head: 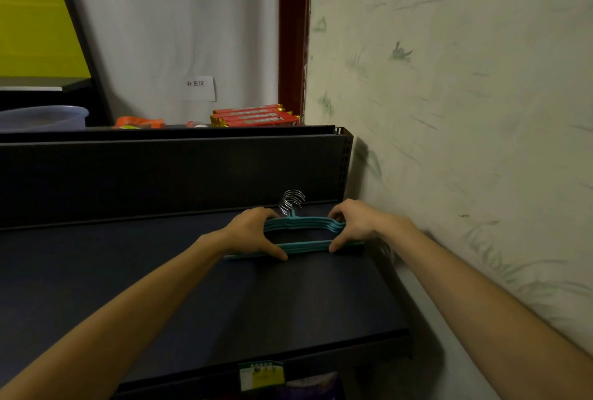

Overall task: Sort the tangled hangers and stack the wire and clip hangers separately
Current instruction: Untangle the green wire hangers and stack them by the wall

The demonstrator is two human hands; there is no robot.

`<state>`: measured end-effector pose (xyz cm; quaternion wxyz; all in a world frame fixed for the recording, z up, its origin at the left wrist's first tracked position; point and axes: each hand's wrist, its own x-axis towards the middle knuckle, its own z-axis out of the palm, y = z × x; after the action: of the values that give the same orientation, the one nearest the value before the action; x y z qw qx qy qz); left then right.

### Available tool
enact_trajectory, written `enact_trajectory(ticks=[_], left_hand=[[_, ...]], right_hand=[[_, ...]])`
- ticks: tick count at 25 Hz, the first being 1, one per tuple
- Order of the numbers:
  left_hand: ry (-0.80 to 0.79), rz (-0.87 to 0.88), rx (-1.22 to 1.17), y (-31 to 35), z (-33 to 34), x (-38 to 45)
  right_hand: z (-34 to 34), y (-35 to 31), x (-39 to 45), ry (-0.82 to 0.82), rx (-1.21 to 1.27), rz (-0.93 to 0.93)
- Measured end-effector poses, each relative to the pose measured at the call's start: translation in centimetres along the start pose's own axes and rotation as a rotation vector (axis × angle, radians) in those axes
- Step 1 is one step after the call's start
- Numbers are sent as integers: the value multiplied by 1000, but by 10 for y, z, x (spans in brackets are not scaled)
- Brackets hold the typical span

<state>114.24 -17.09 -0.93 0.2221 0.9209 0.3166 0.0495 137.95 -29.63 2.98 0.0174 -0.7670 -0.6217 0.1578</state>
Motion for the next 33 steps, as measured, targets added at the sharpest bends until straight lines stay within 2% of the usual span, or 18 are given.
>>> enact_trajectory(ticks=[7,9,11,13,15,18,20,26,30,33], left_hand=[[20,-47,-27,2,4,-4],[41,-49,55,2,8,-14],[37,-28,239,-2,9,-27],[141,-43,254,-14,0,-45],[338,-63,272,-36,-14,-70],[514,-169,406,-90,-32,-130],[569,-255,445,-135,-48,-181],[625,-528,590,-303,-119,-382],[628,-757,474,-394,-156,-493],[607,-873,432,-450,-181,-550]], right_hand=[[-9,-3,11,-38,-139,-15],[-8,-4,15,-95,-115,21],[-9,-4,11,-139,22,74],[-9,-9,4,-49,192,90],[-5,-29,-2,219,273,61],[29,-99,-3,559,164,-51],[62,-162,3,631,144,-138],[135,-398,37,590,103,-346],[158,-543,53,513,113,-516],[167,-635,71,395,87,-596]])
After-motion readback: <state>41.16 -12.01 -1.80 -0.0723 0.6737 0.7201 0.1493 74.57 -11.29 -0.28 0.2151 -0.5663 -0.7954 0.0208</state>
